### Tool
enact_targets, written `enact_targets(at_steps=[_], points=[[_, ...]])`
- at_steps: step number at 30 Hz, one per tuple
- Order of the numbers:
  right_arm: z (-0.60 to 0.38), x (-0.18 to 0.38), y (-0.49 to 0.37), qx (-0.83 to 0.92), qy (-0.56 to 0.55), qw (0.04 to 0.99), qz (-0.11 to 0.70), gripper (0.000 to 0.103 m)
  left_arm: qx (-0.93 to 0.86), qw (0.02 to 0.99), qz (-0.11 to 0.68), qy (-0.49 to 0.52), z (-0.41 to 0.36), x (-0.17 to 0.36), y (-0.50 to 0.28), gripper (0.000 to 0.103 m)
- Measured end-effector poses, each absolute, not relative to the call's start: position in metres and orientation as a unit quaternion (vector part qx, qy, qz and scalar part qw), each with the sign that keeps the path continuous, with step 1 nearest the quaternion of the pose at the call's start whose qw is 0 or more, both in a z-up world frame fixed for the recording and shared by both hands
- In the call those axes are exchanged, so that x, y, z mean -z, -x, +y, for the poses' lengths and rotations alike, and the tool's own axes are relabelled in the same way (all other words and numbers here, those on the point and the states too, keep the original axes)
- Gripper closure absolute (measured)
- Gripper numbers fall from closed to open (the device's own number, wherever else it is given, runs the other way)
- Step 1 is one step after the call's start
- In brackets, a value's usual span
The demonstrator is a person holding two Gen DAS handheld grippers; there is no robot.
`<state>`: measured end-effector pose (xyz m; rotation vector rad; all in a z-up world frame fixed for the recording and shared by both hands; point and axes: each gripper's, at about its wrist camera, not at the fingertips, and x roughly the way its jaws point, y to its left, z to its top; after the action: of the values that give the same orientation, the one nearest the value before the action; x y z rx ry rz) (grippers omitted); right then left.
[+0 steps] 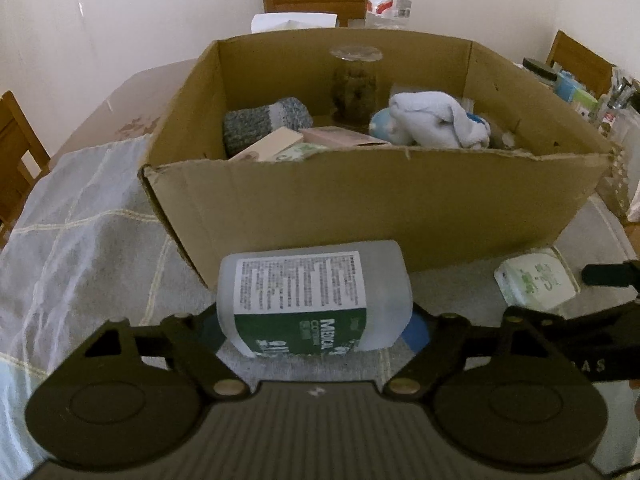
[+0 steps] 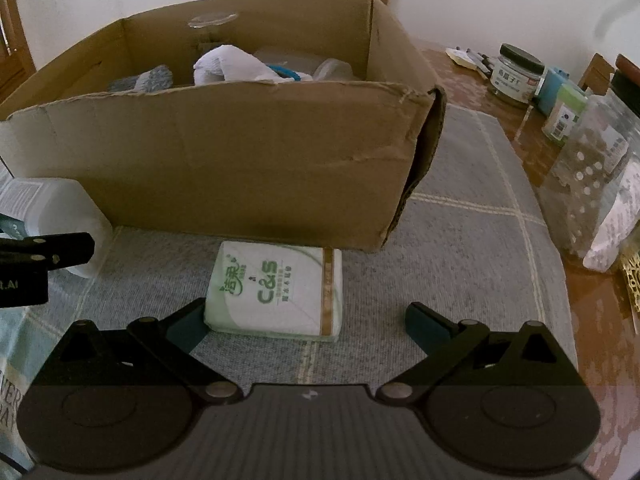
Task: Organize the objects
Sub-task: 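Grasp the second C&S pack with the right tool while the left lifts the bottle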
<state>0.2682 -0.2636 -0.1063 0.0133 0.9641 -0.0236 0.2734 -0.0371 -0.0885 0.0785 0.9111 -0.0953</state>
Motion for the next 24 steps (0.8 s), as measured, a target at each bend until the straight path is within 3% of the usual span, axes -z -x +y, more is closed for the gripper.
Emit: enact_targets(at_steps=[14,24], points=[[-0.246,0.104,-0.274,0.004,-0.008,0.884,0.468,0.000,0.045,0.896,0.440,-0.042,-0.022,0.087,-0.262,0.019],[-0.244,0.098,-0.275,-0.002,0.001,0.886,0.464,0.024,0.056,0.892,0.447,-0.043,-0.020,0.087,-0.264,0.019]])
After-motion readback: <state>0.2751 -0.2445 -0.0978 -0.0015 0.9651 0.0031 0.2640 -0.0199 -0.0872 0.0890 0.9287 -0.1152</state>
